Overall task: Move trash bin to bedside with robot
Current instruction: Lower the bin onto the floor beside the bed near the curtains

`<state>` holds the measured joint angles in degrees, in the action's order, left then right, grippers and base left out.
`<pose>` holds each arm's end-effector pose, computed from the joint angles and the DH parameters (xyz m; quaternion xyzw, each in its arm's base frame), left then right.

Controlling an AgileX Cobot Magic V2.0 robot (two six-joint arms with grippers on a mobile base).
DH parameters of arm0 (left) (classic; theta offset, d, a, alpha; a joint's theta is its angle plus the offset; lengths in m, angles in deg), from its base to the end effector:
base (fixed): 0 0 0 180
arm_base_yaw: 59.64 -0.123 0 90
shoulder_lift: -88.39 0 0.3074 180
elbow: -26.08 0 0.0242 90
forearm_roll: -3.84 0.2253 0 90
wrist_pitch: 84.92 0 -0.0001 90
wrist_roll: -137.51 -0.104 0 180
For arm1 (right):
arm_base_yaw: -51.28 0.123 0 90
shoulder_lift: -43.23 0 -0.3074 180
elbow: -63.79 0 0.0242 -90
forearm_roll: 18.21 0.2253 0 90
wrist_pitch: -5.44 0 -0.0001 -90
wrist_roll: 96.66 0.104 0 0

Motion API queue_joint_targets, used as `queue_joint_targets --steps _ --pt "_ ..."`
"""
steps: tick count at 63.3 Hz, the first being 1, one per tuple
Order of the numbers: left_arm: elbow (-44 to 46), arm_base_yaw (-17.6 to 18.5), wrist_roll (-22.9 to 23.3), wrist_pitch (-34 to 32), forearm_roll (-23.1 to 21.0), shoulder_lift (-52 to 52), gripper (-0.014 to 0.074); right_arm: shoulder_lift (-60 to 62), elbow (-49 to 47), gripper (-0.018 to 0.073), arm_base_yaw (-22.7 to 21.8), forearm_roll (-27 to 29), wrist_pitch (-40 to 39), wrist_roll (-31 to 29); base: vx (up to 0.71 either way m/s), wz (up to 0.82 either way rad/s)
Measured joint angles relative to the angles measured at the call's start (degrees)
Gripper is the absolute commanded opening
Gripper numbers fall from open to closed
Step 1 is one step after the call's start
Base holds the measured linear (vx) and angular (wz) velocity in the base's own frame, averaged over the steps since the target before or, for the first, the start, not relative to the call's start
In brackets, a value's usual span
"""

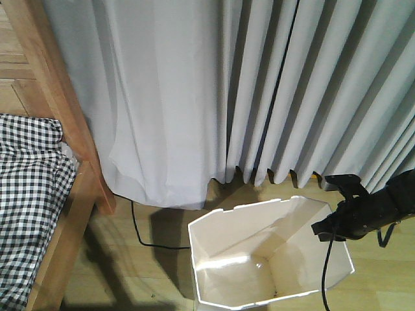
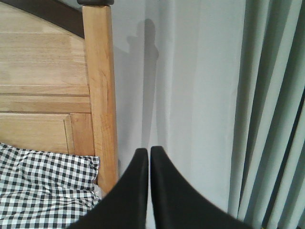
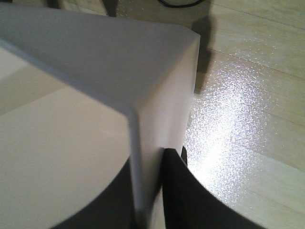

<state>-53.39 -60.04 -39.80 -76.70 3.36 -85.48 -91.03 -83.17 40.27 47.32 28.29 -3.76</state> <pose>0.0209 0.0000 0.1902 -0.0223 0.7299 -0.0169 0.6829 0.2940 -0.0197 0.0315 -0.1103 0.9772 0.1645 0.0760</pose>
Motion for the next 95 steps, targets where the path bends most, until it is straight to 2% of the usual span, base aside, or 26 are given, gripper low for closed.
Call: queue_joint_targets --steps 56,67,78,95 --pt "0.0 0.0 0.0 0.0 0.0 0.0 -0.0006 0.0 0.0 -0.0006 0.0 -0.2 -0.2 -0.2 0.00 0.00" --pt "0.0 0.0 0.0 0.0 0.0 0.0 -0.0006 -0.1 -0.1 -0.0006 0.0 1.8 -0.9 -0.2 0.00 0.00" --pt "0.0 0.0 0.0 0.0 0.0 0.0 -0.0006 -3.2 -4.8 -0.0006 0.0 4.8 -1.0 0.2 0.00 0.00" --pt "0.0 0.0 0.0 0.0 0.0 0.0 -0.0006 -10.7 -15.1 -0.0004 0.0 7.3 -0.6 4.1 0.00 0.00"
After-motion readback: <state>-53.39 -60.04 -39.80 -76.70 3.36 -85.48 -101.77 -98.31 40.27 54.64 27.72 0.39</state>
